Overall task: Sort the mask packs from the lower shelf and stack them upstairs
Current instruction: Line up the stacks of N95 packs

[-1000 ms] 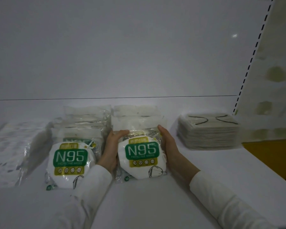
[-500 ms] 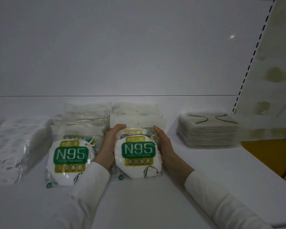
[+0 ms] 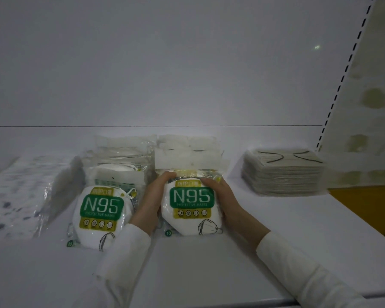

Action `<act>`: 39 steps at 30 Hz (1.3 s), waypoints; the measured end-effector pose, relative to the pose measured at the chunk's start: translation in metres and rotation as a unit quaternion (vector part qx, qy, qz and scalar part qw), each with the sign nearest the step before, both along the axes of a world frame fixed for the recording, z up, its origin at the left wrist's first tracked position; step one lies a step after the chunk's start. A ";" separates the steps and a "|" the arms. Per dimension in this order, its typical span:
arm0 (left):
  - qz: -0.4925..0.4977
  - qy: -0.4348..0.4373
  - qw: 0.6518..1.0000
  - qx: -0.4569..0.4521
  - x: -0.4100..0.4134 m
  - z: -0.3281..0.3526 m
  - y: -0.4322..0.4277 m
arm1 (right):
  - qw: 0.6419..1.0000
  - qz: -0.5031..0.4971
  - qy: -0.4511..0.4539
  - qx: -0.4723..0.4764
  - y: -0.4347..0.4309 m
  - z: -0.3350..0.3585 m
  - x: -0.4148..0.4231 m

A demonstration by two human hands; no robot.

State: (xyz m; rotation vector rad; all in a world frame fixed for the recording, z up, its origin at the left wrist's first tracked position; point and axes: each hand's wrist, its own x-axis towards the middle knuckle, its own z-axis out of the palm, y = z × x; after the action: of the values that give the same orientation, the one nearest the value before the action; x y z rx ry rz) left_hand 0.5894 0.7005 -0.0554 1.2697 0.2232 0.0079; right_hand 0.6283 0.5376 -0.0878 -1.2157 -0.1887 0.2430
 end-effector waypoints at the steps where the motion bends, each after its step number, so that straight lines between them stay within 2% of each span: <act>1: 0.010 0.000 1.000 0.017 0.000 0.000 -0.002 | 1.000 -0.002 -0.002 0.001 0.002 0.000 -0.001; 7: 0.057 0.001 0.997 0.054 -0.004 0.004 -0.010 | 1.000 -0.027 0.009 0.008 0.007 -0.001 -0.004; 13: 0.076 -0.004 0.993 0.090 -0.040 0.006 -0.013 | 0.998 -0.032 -0.054 -0.026 -0.007 0.006 -0.007; 15: 0.071 -0.023 0.991 0.107 -0.056 0.007 -0.008 | 0.996 -0.026 -0.077 -0.044 -0.008 0.006 -0.008; 19: 0.037 -0.028 0.984 0.173 -0.067 0.012 0.002 | 0.995 -0.035 -0.059 -0.066 -0.002 0.000 -0.013; 21: 0.025 -0.020 0.973 0.227 -0.063 0.007 0.000 | 0.993 -0.050 -0.072 -0.074 0.000 -0.002 -0.014; 24: 0.044 -0.054 0.948 0.311 -0.061 -0.004 -0.005 | 0.988 -0.083 -0.100 -0.085 0.001 -0.001 -0.016; 30: 0.068 -0.114 0.927 0.351 -0.050 -0.005 -0.011 | 0.961 -0.172 -0.174 -0.131 0.006 0.014 -0.015; 36: 0.115 -0.102 0.893 0.423 -0.046 -0.014 -0.009 | 0.955 -0.188 -0.175 -0.149 0.003 0.008 -0.011; 39: 0.142 -0.086 0.863 0.477 -0.057 -0.009 -0.004 | 0.939 -0.220 -0.179 -0.197 -0.009 0.014 -0.013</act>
State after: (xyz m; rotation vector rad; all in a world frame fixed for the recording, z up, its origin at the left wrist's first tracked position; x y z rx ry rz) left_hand 0.5320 0.6968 -0.0640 2.2016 0.2588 0.5462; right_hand 0.6153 0.5290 -0.0742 -1.6606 -0.1826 -0.3528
